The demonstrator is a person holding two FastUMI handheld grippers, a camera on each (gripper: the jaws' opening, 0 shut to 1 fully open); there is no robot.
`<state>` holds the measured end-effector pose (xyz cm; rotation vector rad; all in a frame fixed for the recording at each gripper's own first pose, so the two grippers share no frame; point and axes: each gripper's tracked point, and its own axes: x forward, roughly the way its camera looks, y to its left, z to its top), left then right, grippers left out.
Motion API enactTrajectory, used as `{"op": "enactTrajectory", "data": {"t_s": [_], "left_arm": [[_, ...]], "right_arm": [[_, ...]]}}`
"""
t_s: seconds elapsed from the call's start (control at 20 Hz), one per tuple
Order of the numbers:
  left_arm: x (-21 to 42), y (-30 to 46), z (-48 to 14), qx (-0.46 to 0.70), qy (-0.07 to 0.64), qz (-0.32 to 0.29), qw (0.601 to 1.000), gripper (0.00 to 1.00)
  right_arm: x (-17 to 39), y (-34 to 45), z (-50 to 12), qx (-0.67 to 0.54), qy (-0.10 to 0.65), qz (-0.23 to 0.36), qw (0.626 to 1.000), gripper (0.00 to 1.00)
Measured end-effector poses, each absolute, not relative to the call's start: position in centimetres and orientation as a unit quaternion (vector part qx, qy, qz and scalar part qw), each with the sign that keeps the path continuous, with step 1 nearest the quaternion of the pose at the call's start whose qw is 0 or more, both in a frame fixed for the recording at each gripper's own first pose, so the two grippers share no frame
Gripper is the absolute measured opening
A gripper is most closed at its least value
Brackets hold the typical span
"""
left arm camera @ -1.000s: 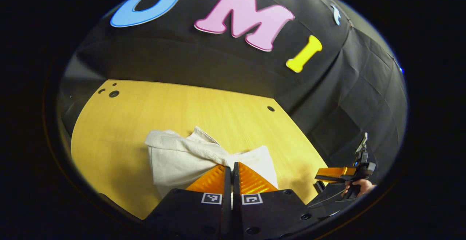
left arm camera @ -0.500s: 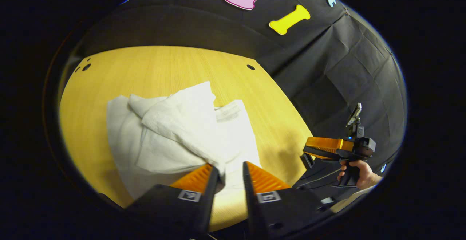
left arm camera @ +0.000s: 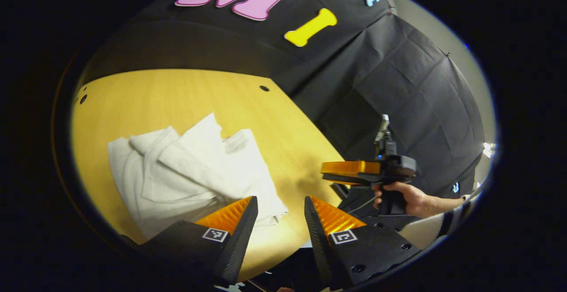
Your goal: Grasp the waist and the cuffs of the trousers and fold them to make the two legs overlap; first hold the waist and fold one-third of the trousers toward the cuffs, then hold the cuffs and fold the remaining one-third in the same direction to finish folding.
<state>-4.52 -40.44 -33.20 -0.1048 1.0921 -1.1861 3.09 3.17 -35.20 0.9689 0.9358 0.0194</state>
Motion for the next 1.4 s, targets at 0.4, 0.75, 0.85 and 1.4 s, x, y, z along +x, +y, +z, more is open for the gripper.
{"op": "enactTrajectory", "data": {"t_s": [0.4, 0.75, 0.85, 1.4], "left_arm": [[-1.5, -39.6, -33.5, -0.073, 0.484, -0.490, 0.721, 0.69], [4.6, -33.5, -32.1, -0.106, 0.444, -0.366, 0.811, 0.69], [5.8, -32.2, -31.0, -0.105, 0.425, -0.341, 0.832, 0.69], [4.8, -25.5, -29.9, -0.124, 0.419, -0.259, 0.862, 0.69]], "right_arm": [[3.5, 4.9, -33.6, 0.438, 0.429, 0.034, 0.790, 0.59], [5.4, 10.1, -25.0, 0.383, 0.358, 0.143, 0.839, 0.59], [5.3, 11.4, -23.0, 0.349, 0.344, 0.169, 0.855, 0.59], [5.4, 15.9, -21.5, 0.329, 0.345, 0.216, 0.852, 0.59]]}}
